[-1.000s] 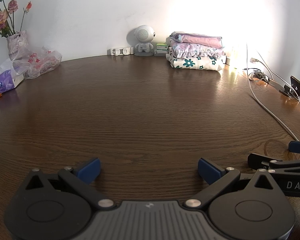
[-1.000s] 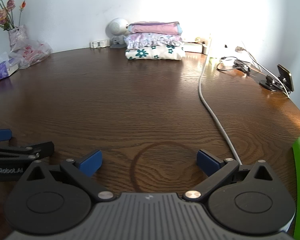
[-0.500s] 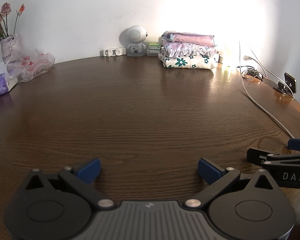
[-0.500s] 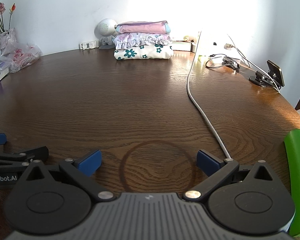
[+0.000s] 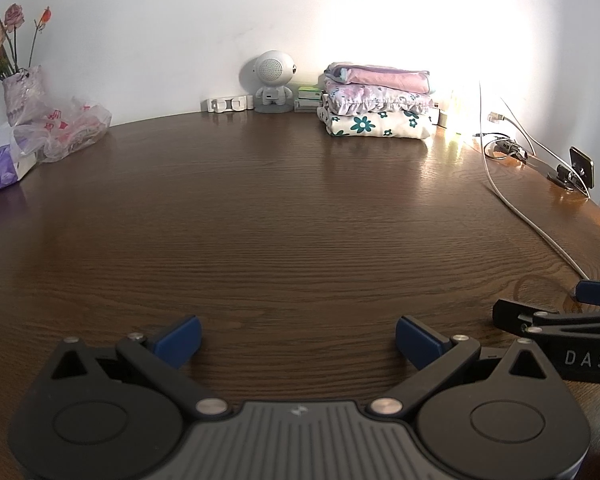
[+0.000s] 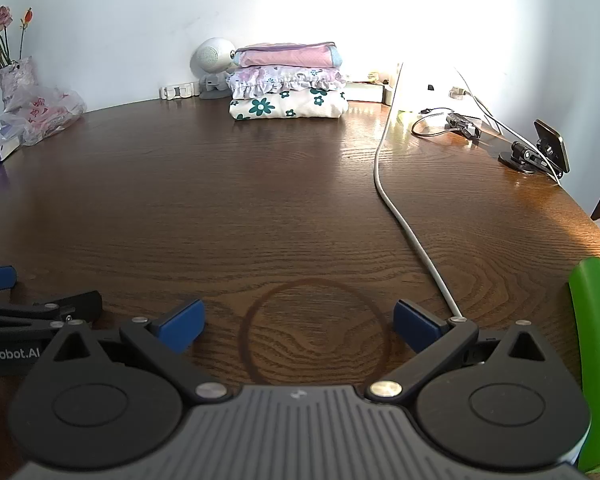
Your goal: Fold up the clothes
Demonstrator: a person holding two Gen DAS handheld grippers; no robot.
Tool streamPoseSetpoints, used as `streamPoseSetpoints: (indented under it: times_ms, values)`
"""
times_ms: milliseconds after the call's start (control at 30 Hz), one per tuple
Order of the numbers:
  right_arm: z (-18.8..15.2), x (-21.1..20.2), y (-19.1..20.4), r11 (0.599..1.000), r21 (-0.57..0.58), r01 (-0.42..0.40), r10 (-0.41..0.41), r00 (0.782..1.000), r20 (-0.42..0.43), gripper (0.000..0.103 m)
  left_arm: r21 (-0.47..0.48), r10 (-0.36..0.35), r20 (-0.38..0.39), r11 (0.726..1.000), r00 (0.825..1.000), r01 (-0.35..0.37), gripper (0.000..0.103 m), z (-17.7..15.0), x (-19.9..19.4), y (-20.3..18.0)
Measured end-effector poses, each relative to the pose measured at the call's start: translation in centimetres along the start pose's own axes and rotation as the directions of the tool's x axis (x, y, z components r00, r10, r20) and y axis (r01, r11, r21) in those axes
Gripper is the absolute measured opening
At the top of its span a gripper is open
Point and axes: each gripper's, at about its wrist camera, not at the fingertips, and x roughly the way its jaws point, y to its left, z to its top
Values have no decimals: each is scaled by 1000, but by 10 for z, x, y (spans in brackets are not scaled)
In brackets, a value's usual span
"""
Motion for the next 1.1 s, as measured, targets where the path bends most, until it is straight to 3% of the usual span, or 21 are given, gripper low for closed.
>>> streamPoseSetpoints:
  times_ms: [1100]
  values:
    - [-2, -1, 0, 1000, -12, -18, 18, 1000, 0, 102, -3, 4, -1, 1000, 1000, -4, 103, 1, 0, 0]
